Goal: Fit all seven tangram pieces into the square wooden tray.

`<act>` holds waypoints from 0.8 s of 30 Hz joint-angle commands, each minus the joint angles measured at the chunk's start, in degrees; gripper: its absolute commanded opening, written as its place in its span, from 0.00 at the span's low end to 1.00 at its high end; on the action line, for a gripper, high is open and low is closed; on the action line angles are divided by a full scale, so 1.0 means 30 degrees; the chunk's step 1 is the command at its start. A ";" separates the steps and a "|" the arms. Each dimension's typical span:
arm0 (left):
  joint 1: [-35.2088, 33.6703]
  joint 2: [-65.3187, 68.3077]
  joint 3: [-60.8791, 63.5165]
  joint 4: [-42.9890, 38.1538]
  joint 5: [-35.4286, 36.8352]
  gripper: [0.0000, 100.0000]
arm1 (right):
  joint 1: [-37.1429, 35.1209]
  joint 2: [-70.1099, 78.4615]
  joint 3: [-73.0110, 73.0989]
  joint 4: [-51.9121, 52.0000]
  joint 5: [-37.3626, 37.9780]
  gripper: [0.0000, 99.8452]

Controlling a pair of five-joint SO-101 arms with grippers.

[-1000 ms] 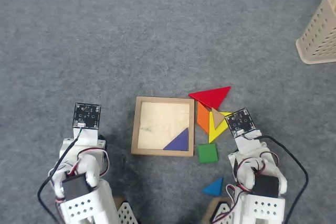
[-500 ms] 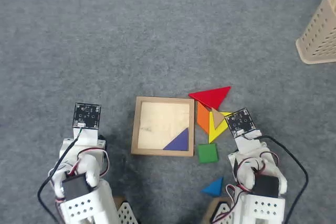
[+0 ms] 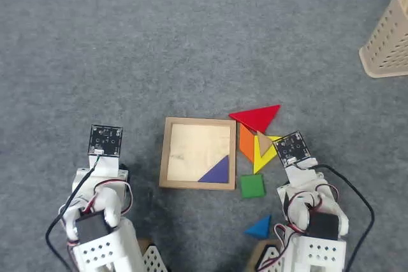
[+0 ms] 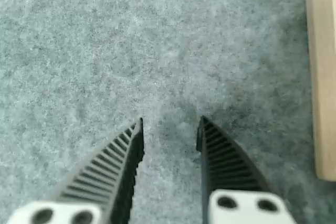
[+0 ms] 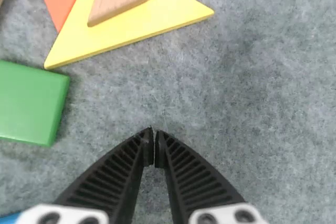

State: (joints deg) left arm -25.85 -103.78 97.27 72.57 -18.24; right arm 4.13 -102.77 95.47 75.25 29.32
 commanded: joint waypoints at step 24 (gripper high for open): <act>-0.0059 -0.0293 -0.0249 0.0205 0.0088 0.16 | 0.0454 -0.0308 -0.0996 -0.4821 0.0205 0.01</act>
State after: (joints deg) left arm -25.85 -103.78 97.27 73.10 -18.24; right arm 4.84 -102.77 95.47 62.95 29.41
